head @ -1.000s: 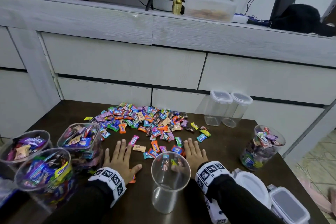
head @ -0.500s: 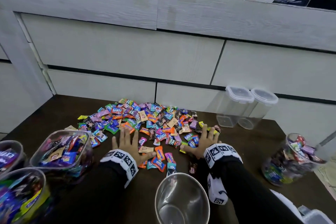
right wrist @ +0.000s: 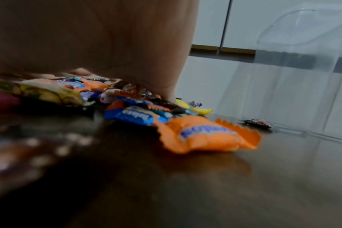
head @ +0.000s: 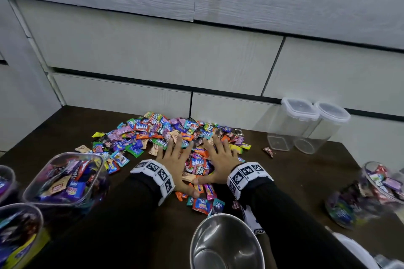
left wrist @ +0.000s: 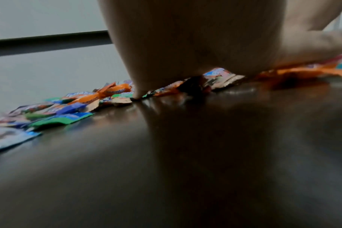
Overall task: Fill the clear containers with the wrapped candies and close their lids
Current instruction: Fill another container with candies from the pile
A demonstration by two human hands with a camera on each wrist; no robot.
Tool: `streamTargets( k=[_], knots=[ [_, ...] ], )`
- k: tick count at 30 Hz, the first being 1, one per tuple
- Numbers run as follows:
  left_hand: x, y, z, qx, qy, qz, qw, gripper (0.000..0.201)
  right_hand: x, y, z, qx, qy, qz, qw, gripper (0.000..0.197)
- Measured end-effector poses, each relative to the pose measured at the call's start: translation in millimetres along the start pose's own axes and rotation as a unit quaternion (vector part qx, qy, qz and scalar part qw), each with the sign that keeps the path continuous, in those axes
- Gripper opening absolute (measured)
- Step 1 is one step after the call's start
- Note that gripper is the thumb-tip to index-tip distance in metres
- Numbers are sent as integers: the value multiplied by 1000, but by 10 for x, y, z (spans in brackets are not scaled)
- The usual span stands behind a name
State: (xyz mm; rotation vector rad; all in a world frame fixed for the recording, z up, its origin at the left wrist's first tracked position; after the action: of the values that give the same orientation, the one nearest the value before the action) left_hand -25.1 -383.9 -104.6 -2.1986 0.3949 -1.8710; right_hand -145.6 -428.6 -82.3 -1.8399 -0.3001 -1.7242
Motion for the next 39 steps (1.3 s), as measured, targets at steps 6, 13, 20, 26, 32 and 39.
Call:
streamTargets(
  k=[6,13,20,26,32,39],
  knots=[
    [157,-38,-178,3,43,-107,993,105,175,-124,100,40,-47,-74,995,78],
    [387,-123,-325,-36,72,-195,977,90,319,-219,81,23,-57,-134,989,65],
    [68,7,-313,-35,67,-73,994,127,19,-141,23,18,-18,-19,999,91],
    [148,-36,-331,-18,68,-137,988,100,168,-178,155,17,-31,-72,997,60],
    [183,-93,-385,-23,-6,-75,997,54,169,-247,130,4,42,-2,999,51],
    [466,-374,-241,-6,-148,-134,980,38,542,-642,-108,13,138,-79,987,35]
  ],
)
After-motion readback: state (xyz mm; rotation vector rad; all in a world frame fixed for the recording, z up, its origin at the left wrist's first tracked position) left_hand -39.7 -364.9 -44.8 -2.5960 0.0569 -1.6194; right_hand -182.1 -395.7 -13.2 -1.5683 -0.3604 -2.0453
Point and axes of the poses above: each hand's wrist, its own y-axis towards the middle knuckle, its own x-axis out of the back of the hand, z = x × y, the point moved 10 cm from there along y, towards the middle knuckle, and after that the axes turned 6 degrees about -y, right-handed, at the moved point
